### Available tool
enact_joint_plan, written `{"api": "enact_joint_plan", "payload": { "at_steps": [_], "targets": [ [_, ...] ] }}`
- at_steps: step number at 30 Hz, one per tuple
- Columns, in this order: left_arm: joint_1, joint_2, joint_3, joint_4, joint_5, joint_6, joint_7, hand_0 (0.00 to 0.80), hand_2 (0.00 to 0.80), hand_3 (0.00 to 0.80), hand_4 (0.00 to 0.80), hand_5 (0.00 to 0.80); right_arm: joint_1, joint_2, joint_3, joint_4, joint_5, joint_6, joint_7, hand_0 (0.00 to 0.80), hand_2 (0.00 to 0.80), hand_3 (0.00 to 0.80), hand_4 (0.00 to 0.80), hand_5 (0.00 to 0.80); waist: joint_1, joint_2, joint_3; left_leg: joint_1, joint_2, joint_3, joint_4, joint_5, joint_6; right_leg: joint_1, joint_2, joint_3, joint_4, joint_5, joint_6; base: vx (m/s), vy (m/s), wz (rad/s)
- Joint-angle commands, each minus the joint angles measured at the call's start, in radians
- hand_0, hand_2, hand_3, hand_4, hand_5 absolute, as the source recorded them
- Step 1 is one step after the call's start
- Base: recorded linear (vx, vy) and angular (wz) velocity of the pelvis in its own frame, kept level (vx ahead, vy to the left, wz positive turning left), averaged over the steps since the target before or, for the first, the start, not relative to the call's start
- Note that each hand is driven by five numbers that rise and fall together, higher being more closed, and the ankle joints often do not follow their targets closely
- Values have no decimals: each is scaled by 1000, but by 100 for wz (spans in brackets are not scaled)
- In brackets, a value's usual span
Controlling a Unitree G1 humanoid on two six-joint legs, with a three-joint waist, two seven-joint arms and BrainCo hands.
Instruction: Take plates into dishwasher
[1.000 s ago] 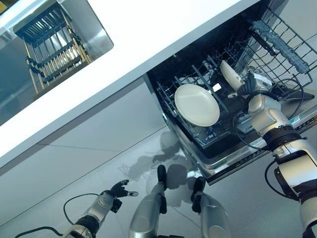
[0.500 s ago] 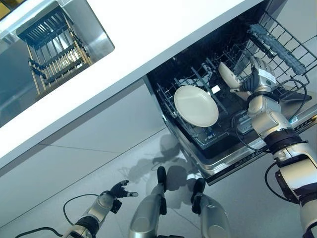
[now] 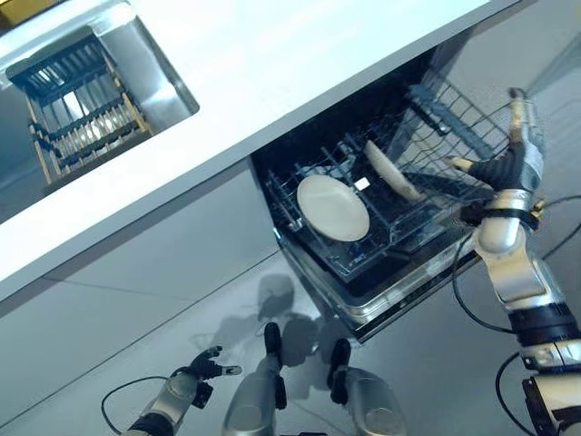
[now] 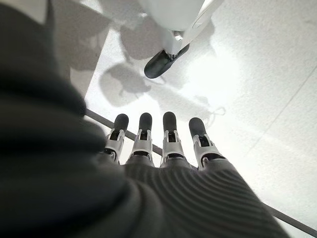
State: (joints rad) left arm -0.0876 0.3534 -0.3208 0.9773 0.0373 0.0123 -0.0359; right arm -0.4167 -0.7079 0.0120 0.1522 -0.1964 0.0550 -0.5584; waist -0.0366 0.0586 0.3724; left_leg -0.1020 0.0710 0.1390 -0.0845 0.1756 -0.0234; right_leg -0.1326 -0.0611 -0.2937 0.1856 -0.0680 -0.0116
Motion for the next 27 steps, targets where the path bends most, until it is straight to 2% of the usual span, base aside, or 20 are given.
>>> {"api": "enact_joint_plan", "payload": {
  "at_steps": [1,5,7,11,14,17,20,23,25,27],
  "targets": [
    [27,-17,24,63,55,-13,18,0,0,0,0,0,39,4,-64,-89,89,-69,-30,0,0,0,0,0,-36,-27,-91,78,-16,54,-3,-193,31,88,12,60,-116,-47,27,-37,-127,-17],
    [37,-26,29,82,69,-16,12,0,0,0,0,0,90,30,-99,-82,99,-75,-35,0,0,0,0,0,-54,-33,-119,103,-4,74,-3,-195,21,112,25,81,-128,-50,17,-62,-138,-24],
    [41,-32,25,89,73,-18,7,0,0,0,0,0,114,41,-113,-72,163,-74,-26,0,0,0,0,0,-62,-34,-130,112,3,82,-3,-194,16,123,31,90,-137,-51,12,-78,-136,-14],
    [50,-46,4,107,74,-25,7,0,0,0,0,0,168,101,-143,-24,427,-125,35,0,0,0,0,0,-75,-40,-145,133,16,102,-3,-188,8,141,40,105,-148,-50,0,-77,-122,-21],
    [48,-58,-14,123,68,-29,9,0,0,0,0,0,198,158,-153,41,609,-177,140,0,0,0,0,0,-81,-42,-153,148,25,117,-1,-187,3,152,45,112,-156,-49,-7,-52,-112,-14],
    [39,-62,-36,130,64,-27,6,0,0,0,0,0,208,213,-141,103,840,-171,292,0,0,0,0,0,-87,-41,-155,145,34,128,31,-195,-3,157,48,120,-157,-50,-17,-53,-108,-22],
    [27,-61,-56,128,56,-19,4,0,0,0,0,0,207,255,-127,161,976,-167,382,0,0,0,0,0,-89,-34,-150,137,37,126,48,-196,-7,153,50,126,-152,-51,-22,-46,-68,-7],
    [8,-61,-73,127,41,-16,0,0,0,0,0,0,193,277,-111,227,1101,-174,447,0,0,0,0,0,-93,-13,-140,126,35,123,54,-191,-10,139,46,128,-141,-55,-25,-39,-12,-3],
    [-10,-68,-98,130,24,-20,3,0,0,0,0,0,166,285,-109,310,1157,-199,470,0,0,0,0,0,-96,22,-124,110,27,115,53,-181,-13,118,35,122,-124,-65,-27,-44,35,0],
    [-22,-72,-109,129,13,-18,6,0,0,0,0,0,141,279,-106,348,1170,-197,477,0,0,0,0,0,-98,47,-112,100,20,108,52,-174,-15,99,26,118,-107,-72,-28,-44,63,0]
  ]
}}
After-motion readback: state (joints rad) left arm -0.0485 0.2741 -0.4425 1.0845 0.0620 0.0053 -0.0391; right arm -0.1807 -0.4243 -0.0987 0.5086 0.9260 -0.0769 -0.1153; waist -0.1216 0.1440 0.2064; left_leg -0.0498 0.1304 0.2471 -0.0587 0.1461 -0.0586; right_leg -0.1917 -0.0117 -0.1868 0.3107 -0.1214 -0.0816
